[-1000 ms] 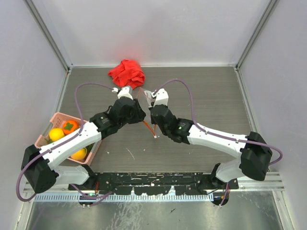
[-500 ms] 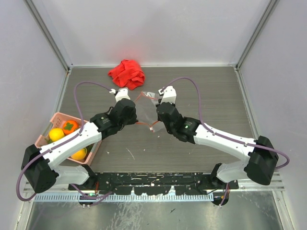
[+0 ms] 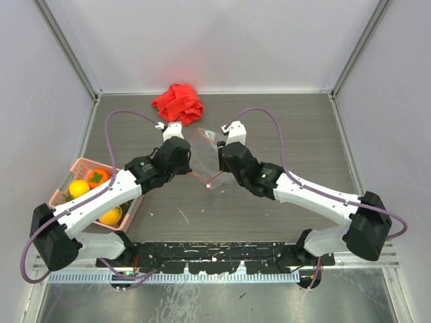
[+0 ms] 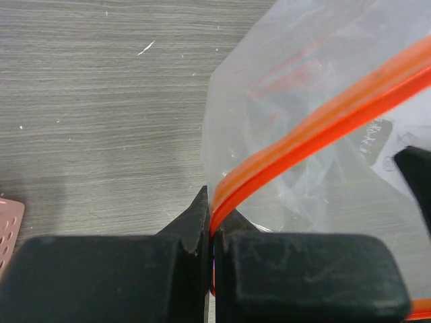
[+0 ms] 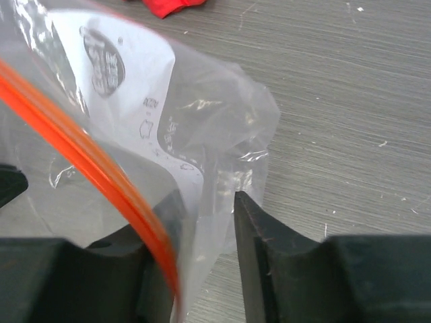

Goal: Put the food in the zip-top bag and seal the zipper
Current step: Open the zipper of the food storage bag at the center of the board.

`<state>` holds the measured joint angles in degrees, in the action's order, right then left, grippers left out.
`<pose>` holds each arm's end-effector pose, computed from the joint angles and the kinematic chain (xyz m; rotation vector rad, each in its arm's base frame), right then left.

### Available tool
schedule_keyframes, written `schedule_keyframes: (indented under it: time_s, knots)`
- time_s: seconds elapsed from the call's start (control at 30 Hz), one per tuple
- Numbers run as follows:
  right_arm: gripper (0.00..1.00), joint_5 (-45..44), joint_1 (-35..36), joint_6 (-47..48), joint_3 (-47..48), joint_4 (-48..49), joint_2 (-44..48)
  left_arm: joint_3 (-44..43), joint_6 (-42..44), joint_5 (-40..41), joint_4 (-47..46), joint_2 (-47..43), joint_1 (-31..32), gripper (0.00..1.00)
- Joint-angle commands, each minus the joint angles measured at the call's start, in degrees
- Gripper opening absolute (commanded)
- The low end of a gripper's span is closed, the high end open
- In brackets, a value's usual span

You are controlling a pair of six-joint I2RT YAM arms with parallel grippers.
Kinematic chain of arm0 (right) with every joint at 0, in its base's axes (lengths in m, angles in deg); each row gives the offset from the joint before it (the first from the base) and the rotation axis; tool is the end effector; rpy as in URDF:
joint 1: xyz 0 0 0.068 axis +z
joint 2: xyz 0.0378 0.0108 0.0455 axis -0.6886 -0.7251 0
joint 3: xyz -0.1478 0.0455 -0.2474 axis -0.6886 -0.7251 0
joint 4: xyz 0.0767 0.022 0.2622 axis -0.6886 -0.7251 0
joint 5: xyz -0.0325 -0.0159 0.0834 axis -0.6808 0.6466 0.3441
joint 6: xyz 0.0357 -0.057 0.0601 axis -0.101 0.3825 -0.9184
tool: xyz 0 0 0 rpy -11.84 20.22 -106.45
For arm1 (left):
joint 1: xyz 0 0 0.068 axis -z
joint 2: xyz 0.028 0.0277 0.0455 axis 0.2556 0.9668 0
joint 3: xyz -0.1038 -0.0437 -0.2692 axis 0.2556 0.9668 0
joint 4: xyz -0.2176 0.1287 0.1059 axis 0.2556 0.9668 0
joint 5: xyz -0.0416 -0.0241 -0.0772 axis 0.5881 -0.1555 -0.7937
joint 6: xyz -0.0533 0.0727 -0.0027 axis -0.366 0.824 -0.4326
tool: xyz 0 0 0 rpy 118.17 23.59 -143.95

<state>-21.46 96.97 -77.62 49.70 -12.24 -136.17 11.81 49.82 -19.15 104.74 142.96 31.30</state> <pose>0.2361 0.2438 0.2956 -0.2489 1.9754 0.2087 0.2353 -0.1944 0.2918 -0.0704 2.2344 -0.2907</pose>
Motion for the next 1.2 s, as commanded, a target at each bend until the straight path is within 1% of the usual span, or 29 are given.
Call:
schedule_keyframes:
  time_s: [0.0, 0.1, 0.2, 0.3, 0.43, 0.53, 0.6, 0.73, 0.83, 0.93, 1.07, 1.17]
  knots:
    - [0.45, 5.37, -0.19, 1.71, 3.55, 3.40, -0.20, -4.25, 1.86, -1.05, 0.25, -0.46, 0.56, 0.00]
    - [0.51, 6.07, -0.19, 2.58, 4.27, 5.01, -1.42, -4.92, 2.30, -2.25, -0.08, -0.36, 1.17, 0.00]
    - [0.52, 4.31, -0.19, 3.78, 6.09, 5.45, -3.22, -5.65, 2.68, -2.49, -0.05, -0.08, 1.62, 0.00]
    - [0.52, 0.74, -0.23, 4.68, 7.86, 5.92, -5.25, -6.11, 2.77, -2.28, 0.32, -0.01, 2.03, 0.00]
    - [0.49, -4.54, -0.71, 5.05, 9.85, 5.05, -7.45, -6.25, 3.22, -0.55, 1.42, -0.56, 2.14, 0.00]
    - [0.45, -7.96, -1.81, 5.10, 10.36, 3.47, -7.96, -6.08, 4.02, 1.84, 2.35, -1.41, 2.13, 0.00]
    - [0.41, -9.80, -2.86, 5.20, 10.39, 2.40, -7.63, -6.16, 4.86, 4.73, 3.23, -1.93, 2.14, 0.00]
    - [0.37, -10.47, -5.33, 5.81, 10.02, 1.86, -5.83, -7.31, 6.89, 10.67, 5.28, -1.67, 2.06, 0.00]
    - [0.36, -9.67, -6.64, 6.51, 10.20, 1.91, -4.76, -9.46, 8.74, 13.55, 6.50, -0.50, 2.02, 0.00]
    - [0.36, -6.15, -7.03, 7.56, 10.34, 2.46, -4.02, -12.28, 10.53, 14.89, 6.39, 0.47, 1.98, 0.00]
    - [0.36, -0.18, -6.96, 6.65, 10.06, 2.13, -3.56, -14.18, 11.30, 11.95, 4.47, 1.01, 2.03, 0.00]
    - [0.38, 3.90, -6.96, 5.53, 9.88, 1.41, -3.19, -14.43, 11.08, 9.75, 2.27, 3.58, 2.00, 0.00]
